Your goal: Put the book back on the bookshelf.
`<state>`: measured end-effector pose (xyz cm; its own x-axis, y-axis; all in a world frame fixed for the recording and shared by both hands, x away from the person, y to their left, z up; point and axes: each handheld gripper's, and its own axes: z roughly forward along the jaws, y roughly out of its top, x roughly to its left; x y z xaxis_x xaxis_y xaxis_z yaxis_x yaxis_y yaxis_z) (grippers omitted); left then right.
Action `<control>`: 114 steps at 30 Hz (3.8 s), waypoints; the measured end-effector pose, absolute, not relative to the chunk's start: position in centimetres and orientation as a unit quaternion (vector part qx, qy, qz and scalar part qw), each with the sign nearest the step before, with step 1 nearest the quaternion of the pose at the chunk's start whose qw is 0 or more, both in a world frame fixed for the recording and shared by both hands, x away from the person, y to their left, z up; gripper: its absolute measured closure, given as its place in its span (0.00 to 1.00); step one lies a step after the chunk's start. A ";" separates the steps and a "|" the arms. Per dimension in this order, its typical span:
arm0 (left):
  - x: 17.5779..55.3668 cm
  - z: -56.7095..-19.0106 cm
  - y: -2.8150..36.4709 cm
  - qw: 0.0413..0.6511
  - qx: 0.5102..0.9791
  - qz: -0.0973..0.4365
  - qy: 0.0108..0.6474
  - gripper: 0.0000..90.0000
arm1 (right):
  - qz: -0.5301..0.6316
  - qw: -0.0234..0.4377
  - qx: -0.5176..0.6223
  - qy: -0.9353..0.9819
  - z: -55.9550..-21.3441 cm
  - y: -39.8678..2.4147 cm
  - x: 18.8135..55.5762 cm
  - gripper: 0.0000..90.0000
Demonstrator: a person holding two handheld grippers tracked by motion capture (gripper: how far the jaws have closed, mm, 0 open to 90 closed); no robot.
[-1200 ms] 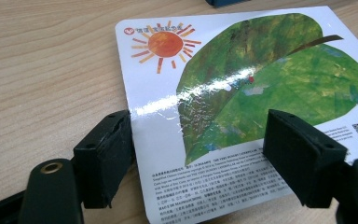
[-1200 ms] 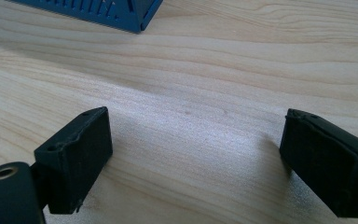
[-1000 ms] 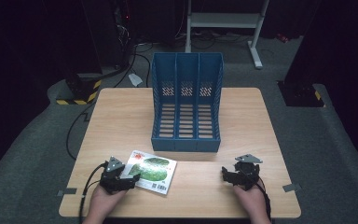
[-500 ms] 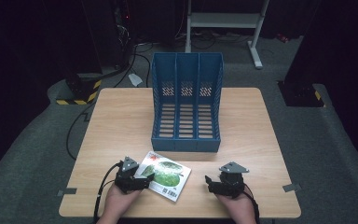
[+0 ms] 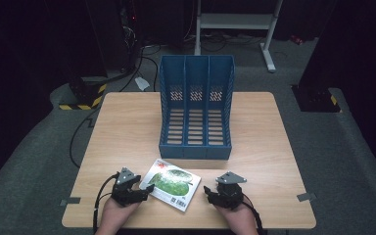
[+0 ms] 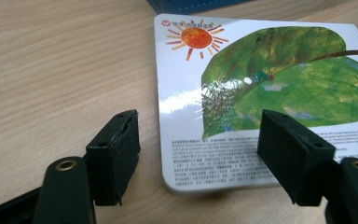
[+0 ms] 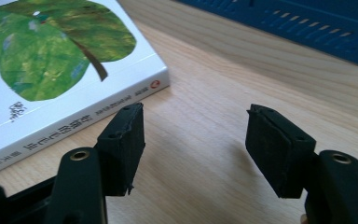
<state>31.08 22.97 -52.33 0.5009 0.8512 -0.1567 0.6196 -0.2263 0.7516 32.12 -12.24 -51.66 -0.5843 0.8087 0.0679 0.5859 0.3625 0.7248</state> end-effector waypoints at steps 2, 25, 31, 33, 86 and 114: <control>30.9 -52.4 23.2 0.400 0.771 0.140 0.476 0.31 | 0.364 0.154 0.424 0.815 -51.7 -11.9 32.1 0.44; 29.7 -52.3 19.6 0.403 0.797 0.110 0.437 0.34 | 0.341 0.180 0.431 0.816 -52.0 -12.1 33.1 0.55; 29.0 -52.3 17.8 0.382 0.826 0.134 0.393 0.38 | 0.337 0.192 0.449 0.805 -52.1 -13.3 34.0 0.58; 28.9 -52.3 17.5 0.381 0.829 0.135 0.387 0.40 | 0.338 0.193 0.451 0.804 -52.1 -13.6 34.3 0.59; 32.1 -50.8 15.8 0.404 0.779 0.144 0.457 0.36 | 0.372 0.137 0.417 0.818 -51.8 -13.2 29.8 0.29; 32.8 -52.4 15.4 0.413 0.778 0.119 0.458 0.32 | 0.348 0.148 0.399 0.835 -52.3 -11.5 29.1 0.17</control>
